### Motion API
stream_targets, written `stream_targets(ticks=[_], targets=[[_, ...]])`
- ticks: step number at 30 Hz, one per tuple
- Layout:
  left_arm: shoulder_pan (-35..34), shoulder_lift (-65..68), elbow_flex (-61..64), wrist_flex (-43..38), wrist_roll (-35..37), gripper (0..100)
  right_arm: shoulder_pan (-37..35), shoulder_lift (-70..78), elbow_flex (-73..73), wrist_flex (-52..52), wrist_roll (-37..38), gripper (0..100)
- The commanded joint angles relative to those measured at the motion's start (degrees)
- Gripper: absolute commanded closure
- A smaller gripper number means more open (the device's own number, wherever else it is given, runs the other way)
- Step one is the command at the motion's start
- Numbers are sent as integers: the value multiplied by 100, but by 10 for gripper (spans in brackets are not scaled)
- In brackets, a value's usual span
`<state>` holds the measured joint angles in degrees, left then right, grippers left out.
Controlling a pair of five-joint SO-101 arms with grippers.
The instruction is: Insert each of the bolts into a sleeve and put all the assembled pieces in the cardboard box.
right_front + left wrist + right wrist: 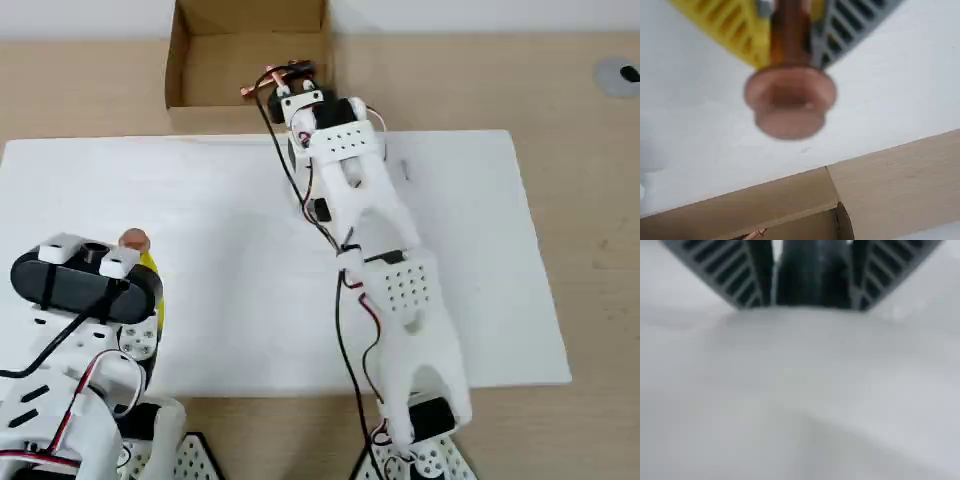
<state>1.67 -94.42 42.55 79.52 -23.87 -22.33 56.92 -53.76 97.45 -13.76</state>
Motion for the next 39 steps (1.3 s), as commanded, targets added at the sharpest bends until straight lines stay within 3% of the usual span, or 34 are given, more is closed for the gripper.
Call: stream_targets(ticks=[1,2,7,11,15,22,26,31,39], targets=[[35,13,-132,149,-18,988,-119,374,-488,255,26,948],[35,13,-193,202,-18,987,-110,374,-681,281,26,988],[35,13,-624,273,44,988,-48,-66,-1833,501,35,989],[26,13,-756,246,281,988,-57,-646,-1859,501,44,989],[-105,-31,-492,26,281,988,-57,-1218,-1305,501,18,989],[-1723,-31,-18,-774,290,988,-154,-2607,-224,501,9,989],[-2180,-31,-176,-765,273,988,-321,-3486,479,501,9,989],[-2426,-13,-738,-738,290,988,-444,-4444,1376,501,35,989],[-2418,-31,-1284,255,299,997,-752,-5719,2721,501,44,989]])
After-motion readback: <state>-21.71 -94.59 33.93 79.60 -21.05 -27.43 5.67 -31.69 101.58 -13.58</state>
